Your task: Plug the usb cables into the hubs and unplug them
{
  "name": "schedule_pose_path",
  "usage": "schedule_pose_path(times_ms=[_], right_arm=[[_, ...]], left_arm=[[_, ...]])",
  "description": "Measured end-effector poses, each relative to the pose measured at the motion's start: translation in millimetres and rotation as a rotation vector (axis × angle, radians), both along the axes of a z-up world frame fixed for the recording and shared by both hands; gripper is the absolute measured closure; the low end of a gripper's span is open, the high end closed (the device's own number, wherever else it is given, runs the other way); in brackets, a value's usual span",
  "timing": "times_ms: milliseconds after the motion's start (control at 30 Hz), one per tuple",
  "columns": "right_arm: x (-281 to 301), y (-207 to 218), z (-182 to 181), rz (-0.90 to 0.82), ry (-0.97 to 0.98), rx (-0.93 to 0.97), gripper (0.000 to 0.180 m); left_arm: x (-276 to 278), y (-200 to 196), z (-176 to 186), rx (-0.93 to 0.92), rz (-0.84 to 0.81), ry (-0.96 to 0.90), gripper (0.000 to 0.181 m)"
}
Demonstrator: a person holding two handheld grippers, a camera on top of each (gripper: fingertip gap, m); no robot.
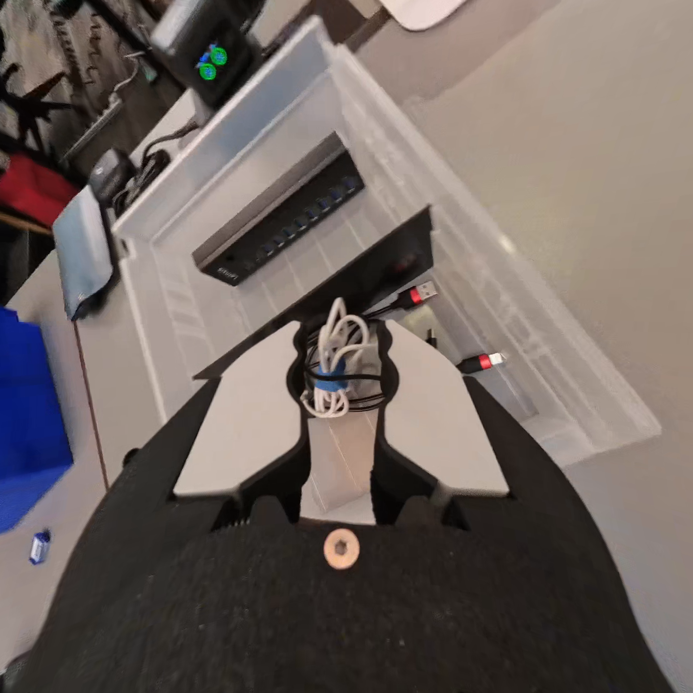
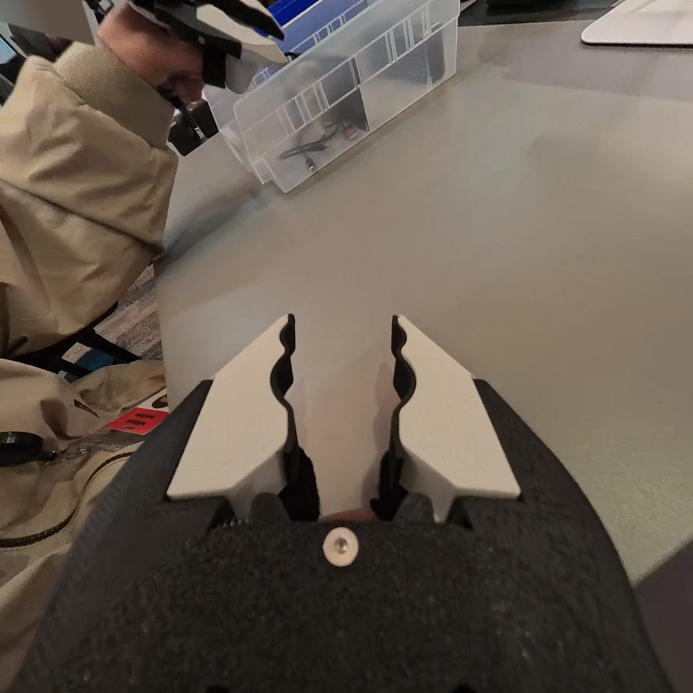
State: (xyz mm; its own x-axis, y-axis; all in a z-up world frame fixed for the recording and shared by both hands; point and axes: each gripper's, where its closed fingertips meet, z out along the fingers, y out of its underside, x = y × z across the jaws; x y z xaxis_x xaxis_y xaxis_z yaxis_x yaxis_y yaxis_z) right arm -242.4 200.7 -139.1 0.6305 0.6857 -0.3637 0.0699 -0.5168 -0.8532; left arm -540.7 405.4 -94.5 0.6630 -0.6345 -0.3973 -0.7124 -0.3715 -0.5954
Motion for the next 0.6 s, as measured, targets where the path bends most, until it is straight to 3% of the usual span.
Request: schedule_pose_path(times_ms=[133,167,200,300,467,600], right_arm=[[-3,-2,-1,0.012,0.004,-0.010,0.128],[-3,-2,-1,0.015,0.002,-0.013,0.128],[-4,-3,-2,0.018,-0.002,-0.015,0.128],[-3,-5,-3,0.018,-0.008,-0.015,0.129],[0,-4,-1,0.004,0.023,-0.034,0.129],[0,-4,1,0.004,0.036,-0.036,0.129]], left_arm=[[-11,17,-21,-0.050,0.044,0.127,0.146],[-15,20,-26,-0.067,0.057,0.142,0.153],[-18,21,-30,-0.082,0.062,0.148,0.174],[-16,19,-24,-0.070,0.051,0.116,0.176],[-2,8,48,0.118,0.046,-0.090,0.177],[37,-29,138,0.276,-0.050,-0.445,0.177]])
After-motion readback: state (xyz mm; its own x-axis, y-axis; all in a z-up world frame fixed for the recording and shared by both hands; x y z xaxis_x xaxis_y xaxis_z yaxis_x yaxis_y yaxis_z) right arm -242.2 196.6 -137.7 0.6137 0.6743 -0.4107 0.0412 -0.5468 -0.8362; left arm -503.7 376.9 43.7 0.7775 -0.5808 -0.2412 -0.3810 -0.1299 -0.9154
